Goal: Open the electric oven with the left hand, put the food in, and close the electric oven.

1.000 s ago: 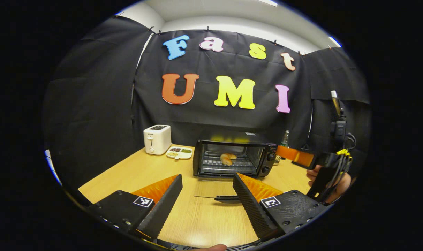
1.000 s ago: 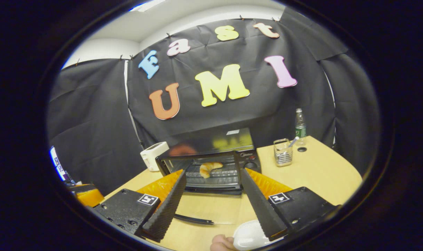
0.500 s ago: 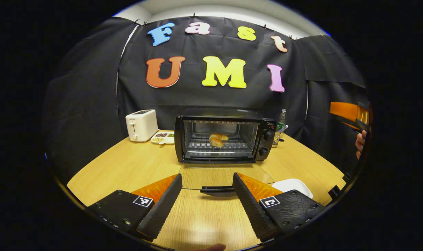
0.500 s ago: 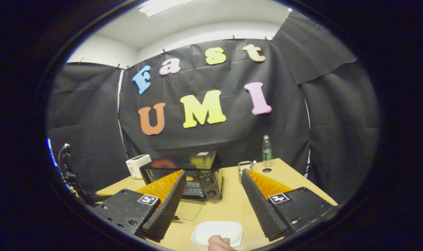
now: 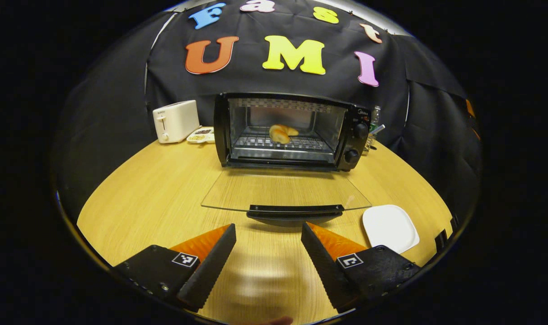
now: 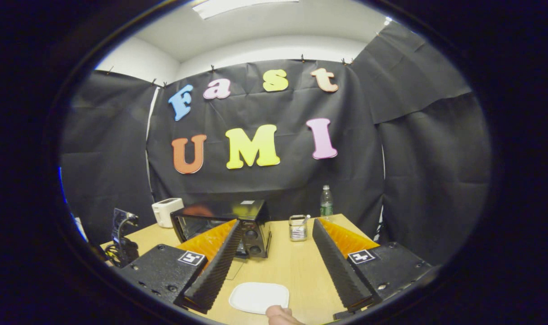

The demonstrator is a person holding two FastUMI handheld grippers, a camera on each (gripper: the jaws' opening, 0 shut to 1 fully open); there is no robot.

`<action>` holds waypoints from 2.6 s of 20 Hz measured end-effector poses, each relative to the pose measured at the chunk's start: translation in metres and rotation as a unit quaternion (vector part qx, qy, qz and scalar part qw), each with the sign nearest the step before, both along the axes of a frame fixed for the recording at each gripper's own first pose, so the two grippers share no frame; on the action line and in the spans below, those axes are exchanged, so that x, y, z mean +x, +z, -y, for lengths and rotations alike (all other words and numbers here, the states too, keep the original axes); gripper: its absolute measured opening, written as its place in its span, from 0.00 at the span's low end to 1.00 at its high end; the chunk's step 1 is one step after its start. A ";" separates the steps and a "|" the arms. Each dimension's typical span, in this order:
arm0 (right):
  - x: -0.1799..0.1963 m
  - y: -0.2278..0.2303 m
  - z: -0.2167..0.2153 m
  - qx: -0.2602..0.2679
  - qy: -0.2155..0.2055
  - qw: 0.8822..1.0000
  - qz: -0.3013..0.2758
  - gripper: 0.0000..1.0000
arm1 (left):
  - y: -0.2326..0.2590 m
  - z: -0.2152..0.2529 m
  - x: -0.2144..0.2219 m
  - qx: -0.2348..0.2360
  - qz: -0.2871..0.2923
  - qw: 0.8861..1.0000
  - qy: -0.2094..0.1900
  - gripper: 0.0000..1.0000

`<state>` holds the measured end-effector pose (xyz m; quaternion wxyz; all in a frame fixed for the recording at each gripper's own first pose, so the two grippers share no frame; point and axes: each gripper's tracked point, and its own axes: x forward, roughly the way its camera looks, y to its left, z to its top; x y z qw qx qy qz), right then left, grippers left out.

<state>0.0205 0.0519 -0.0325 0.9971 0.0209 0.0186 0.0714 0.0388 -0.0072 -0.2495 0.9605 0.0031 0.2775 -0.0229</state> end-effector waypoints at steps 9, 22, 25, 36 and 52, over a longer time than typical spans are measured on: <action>-0.031 0.019 0.023 -0.010 0.002 0.999 0.032 0.96 | -0.031 0.017 0.023 0.019 -0.054 0.998 0.006 0.96; -0.029 0.008 0.038 -0.003 0.001 1.000 0.022 0.96 | -0.010 0.030 0.030 0.028 -0.050 0.998 -0.005 0.96; -0.028 0.007 0.040 -0.002 -0.001 1.000 0.019 0.96 | -0.004 0.029 0.032 0.027 -0.051 0.998 -0.005 0.96; -0.026 0.003 0.041 0.008 0.001 1.000 0.013 0.96 | 0.032 0.028 0.046 0.026 -0.006 1.000 -0.004 0.98; -0.019 -0.015 0.054 0.021 0.002 1.000 -0.006 0.96 | 0.082 0.040 0.121 0.061 0.037 0.997 -0.001 1.00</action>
